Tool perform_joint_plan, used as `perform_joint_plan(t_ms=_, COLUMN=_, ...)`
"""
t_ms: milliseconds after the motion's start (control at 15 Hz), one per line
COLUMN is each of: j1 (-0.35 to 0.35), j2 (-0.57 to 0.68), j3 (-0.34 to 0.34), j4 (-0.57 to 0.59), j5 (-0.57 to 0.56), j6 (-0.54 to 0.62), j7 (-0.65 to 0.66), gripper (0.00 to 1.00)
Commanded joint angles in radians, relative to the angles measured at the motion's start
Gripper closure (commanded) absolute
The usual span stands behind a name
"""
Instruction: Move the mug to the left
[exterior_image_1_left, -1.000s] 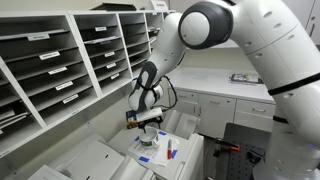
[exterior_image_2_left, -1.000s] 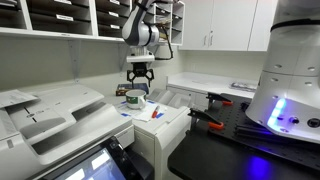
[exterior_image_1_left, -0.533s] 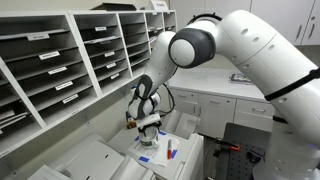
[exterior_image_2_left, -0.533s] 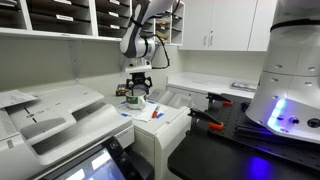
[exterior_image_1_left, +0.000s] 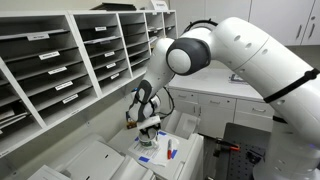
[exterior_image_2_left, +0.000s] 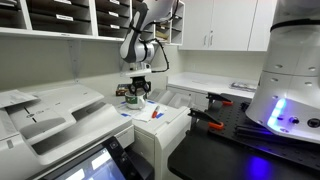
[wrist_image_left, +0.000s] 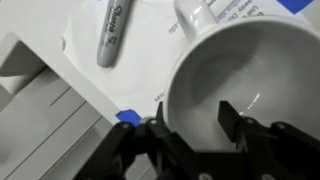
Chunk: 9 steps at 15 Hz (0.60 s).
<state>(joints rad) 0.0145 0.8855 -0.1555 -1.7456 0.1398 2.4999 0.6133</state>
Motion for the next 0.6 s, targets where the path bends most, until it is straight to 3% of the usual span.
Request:
perform_joint_plan(t_ms=0, j1=0.013, j2=0.019, j3=-0.016, j4=0.029, j5=0.017, j6=-0.011, j7=-0.010, gripper=0.70)
perform_joint_plan(t_ms=267, j1=0.002, j2=0.010, j3=-0.009, j4=0.024, j5=0.025, j6=-0.004, j7=-0.025, gripper=0.99)
perform_joint_plan(t_ms=533, j1=-0.014, j2=-0.021, j3=0.014, j4=-0.002, j5=0.031, j6=0.009, j7=-0.072, gripper=0.97)
